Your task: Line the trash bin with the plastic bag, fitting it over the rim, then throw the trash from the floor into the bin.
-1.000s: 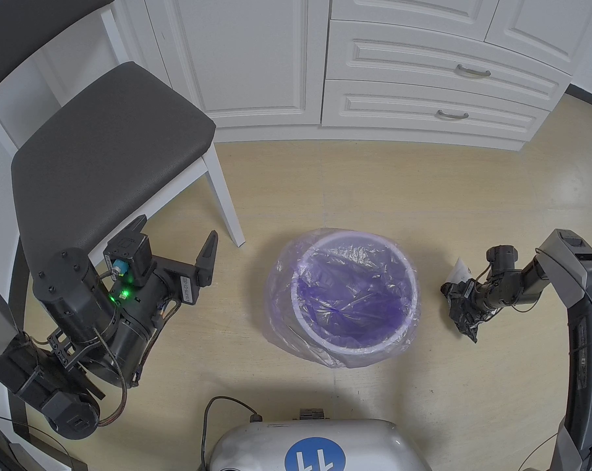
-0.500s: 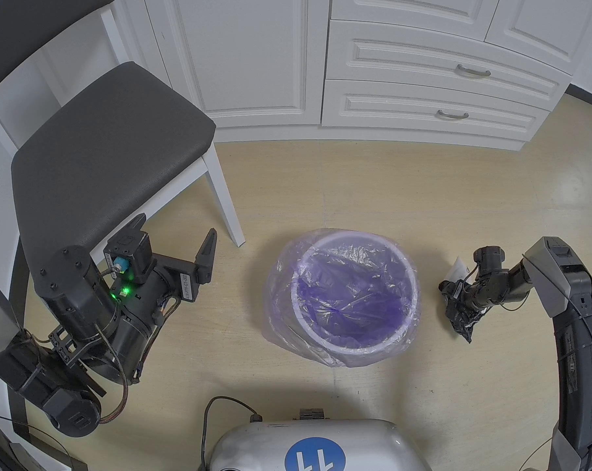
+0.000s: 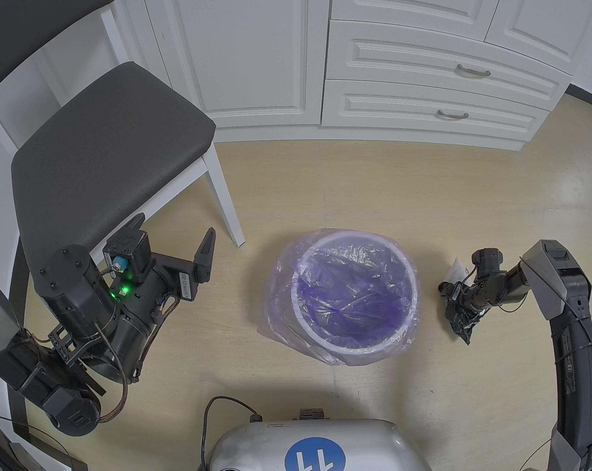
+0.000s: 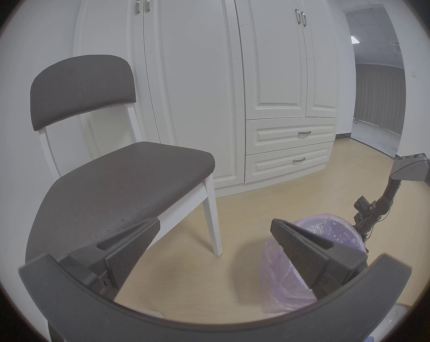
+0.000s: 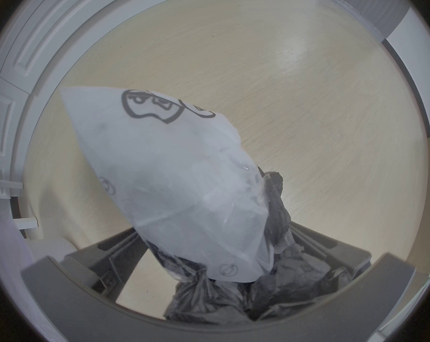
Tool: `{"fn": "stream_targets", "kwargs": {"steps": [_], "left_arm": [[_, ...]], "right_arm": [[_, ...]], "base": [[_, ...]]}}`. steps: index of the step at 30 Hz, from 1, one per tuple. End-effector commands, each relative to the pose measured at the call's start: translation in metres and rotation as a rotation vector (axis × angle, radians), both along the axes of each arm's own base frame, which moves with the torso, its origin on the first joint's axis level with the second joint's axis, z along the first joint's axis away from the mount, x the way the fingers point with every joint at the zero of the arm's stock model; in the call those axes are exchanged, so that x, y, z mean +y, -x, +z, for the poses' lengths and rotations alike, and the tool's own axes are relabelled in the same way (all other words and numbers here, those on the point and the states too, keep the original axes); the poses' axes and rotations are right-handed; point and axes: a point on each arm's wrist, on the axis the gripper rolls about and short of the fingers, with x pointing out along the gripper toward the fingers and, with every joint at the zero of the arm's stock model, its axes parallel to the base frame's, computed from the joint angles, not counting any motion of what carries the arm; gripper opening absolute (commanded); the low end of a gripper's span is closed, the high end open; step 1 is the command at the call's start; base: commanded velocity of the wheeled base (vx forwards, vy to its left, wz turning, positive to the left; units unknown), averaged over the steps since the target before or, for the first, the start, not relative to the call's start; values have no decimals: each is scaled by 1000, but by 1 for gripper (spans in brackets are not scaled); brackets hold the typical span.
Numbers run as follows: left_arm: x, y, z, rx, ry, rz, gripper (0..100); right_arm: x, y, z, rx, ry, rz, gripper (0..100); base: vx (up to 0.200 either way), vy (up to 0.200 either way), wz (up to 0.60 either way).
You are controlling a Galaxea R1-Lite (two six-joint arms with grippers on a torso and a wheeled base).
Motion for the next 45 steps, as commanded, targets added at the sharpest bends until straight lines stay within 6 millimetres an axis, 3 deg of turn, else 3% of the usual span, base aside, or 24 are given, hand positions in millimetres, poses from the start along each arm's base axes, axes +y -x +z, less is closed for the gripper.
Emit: {"fn": "stream_targets", "kwargs": {"steps": [1, 7, 11, 12, 13, 14, 17, 22, 23, 24, 25, 27, 29, 30, 33, 35, 36, 39, 41, 42, 45], "left_arm": [[0, 0, 1, -3, 2, 1, 100], [1, 0, 1, -4, 3, 5, 100], [2, 0, 3, -10, 7, 8, 100], [3, 0, 4, -14, 9, 10, 100], [3, 0, 4, -14, 9, 10, 100], [4, 1, 6, -19, 13, 10, 100], [4, 2, 8, -26, 17, 8, 100], [6, 3, 11, -35, 21, 10, 100], [5, 3, 11, -37, 22, 10, 100], [6, 3, 12, -38, 22, 10, 100], [6, 4, 11, -37, 22, 10, 100], [6, 4, 12, -41, 23, 10, 100], [6, 4, 13, -42, 23, 10, 100], [7, 4, 14, -46, 24, 15, 100], [11, 3, 18, -59, 31, 29, 100], [12, 4, 19, -65, 34, 29, 100], [13, 6, 21, -70, 39, 29, 100], [14, 7, 23, -74, 41, 31, 100], [14, 7, 23, -74, 41, 31, 100], [15, 6, 23, -76, 42, 37, 100], [17, 5, 24, -80, 44, 44, 100]], "right_arm": [[-1, 0, -1, 3, -1, -2, 0], [-1, 1, 7, -9, 1, -6, 0], [-1, 11, 42, -38, -9, -4, 0], [-2, 18, 63, -61, -7, -2, 0], [-2, 19, 64, -62, -6, -1, 0], [2, 28, 94, -97, 1, 16, 0], [14, 50, 149, -168, 6, 49, 0], [58, 108, 229, -292, 14, 177, 0], [61, 111, 233, -300, 14, 185, 0], [76, 132, 253, -342, 14, 233, 0], [80, 138, 258, -351, 12, 245, 0], [103, 171, 284, -414, 0, 320, 0], [106, 175, 286, -420, -3, 331, 0], [124, 207, 301, -459, -34, 424, 0], [142, 239, 304, -464, -115, 593, 0], [148, 245, 302, -454, -135, 639, 0], [162, 250, 292, -417, -149, 696, 0], [186, 241, 269, -329, -154, 744, 0], [189, 239, 264, -315, -153, 746, 0], [202, 228, 246, -277, -142, 747, 0], [213, 212, 223, -270, -130, 725, 0]], "base": [[0, 0, 0], [0, 0, 0], [0, 0, 0], [0, 0, 0], [0, 0, 0], [0, 0, 0], [0, 0, 0], [0, 0, 0], [0, 0, 0], [0, 0, 0], [0, 0, 0], [0, 0, 0], [0, 0, 0], [0, 0, 0], [0, 0, 0], [0, 0, 0], [0, 0, 0], [0, 0, 0], [0, 0, 0], [0, 0, 0], [0, 0, 0]]}}
